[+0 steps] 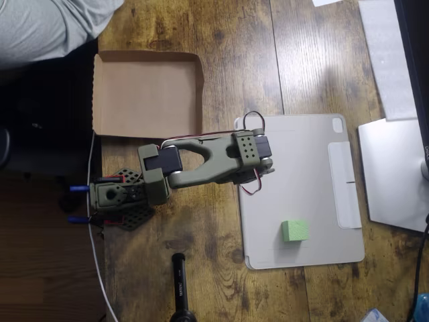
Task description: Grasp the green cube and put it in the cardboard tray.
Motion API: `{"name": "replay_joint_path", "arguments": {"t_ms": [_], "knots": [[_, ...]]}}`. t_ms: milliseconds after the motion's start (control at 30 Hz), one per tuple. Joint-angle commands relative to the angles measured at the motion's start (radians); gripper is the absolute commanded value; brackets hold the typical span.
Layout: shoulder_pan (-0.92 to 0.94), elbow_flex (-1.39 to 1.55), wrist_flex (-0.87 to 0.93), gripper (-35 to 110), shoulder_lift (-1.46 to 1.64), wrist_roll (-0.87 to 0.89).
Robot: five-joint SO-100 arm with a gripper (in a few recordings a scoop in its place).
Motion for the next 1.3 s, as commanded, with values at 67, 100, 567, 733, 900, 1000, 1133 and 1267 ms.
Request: {"name": "replay_joint_path", "arguments": {"t_ms": [67,100,567,733,900,1000,1133,1267], "knots": [[0.072,-0.044,-0.044,6,0.046,-0.005],[0.083,-0.051,-0.055,6,0.046,0.000],[0.279,0.041,-0.511,11,0.152,0.032],[0.350,0.152,-0.764,11,0.252,-0.055],[0.379,0.143,-0.833,17,0.225,-0.109],[0.407,0.164,-0.946,21,0.218,-0.190],[0.451,0.140,-0.982,22,0.175,-0.276],[0.472,-0.109,-0.635,22,0.086,-0.255]]}}
